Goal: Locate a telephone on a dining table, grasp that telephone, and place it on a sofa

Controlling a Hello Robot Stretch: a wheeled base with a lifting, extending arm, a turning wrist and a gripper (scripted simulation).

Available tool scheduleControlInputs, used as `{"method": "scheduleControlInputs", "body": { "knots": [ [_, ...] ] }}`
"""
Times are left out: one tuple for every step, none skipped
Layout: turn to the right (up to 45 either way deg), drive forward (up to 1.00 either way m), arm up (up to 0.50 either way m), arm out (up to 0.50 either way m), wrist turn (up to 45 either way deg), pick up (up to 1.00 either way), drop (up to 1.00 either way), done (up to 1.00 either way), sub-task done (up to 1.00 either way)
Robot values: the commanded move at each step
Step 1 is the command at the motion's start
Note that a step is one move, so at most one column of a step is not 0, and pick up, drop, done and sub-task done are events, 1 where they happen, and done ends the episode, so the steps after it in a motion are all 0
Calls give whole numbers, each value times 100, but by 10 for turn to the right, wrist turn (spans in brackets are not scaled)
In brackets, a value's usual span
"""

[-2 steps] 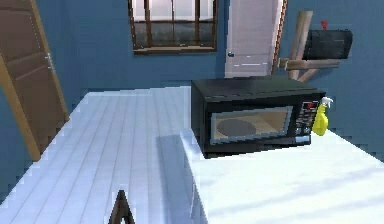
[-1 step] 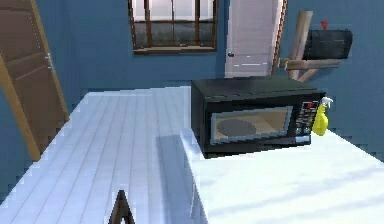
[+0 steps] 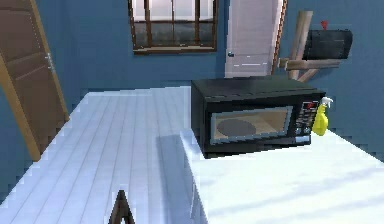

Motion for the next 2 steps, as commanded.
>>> {"method": "scheduleControlInputs", "body": {
  "knots": [
    [0,0,0,32,0,0,0,0,0],
    [0,0,0,0,450,0,0,0,0]
  ]
}}
